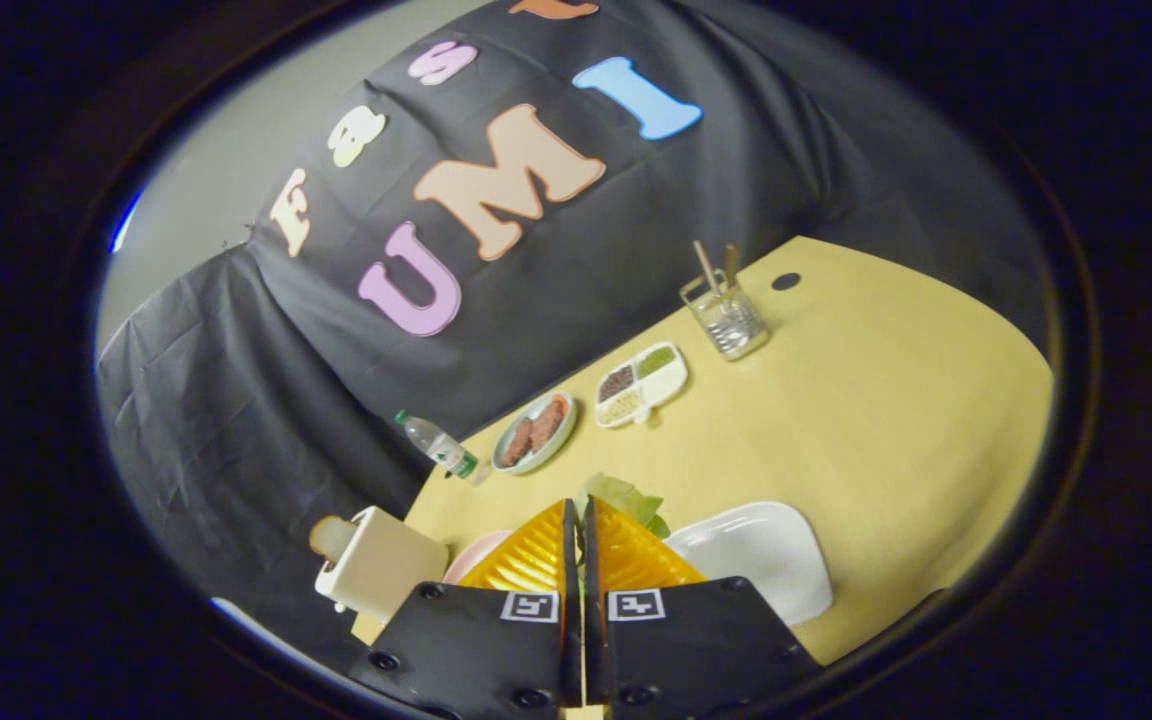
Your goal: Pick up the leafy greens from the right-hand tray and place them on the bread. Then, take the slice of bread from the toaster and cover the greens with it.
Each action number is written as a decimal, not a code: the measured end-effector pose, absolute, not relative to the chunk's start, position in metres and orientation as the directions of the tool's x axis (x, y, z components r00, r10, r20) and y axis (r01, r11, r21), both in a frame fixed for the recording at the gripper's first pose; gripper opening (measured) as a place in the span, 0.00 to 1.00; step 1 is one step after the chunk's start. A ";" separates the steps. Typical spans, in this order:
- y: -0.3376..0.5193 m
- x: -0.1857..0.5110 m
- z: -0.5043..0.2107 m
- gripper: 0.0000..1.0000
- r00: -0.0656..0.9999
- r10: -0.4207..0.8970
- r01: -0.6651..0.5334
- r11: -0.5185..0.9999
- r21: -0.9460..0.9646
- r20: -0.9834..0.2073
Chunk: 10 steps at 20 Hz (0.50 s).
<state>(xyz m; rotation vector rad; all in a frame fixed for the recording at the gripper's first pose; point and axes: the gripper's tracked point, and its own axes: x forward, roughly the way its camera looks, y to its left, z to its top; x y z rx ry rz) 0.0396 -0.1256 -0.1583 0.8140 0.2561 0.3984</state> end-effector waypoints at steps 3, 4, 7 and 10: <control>-0.078 0.031 -0.130 0.04 0.881 0.473 -0.294 0.600 0.744 -0.033; -0.063 0.029 -0.122 0.04 0.876 0.481 -0.306 0.593 0.745 -0.023; -0.008 0.023 -0.099 0.04 0.857 0.514 -0.336 0.555 0.761 0.004; 0.048 0.020 -0.083 0.04 0.838 0.546 -0.361 0.511 0.780 0.030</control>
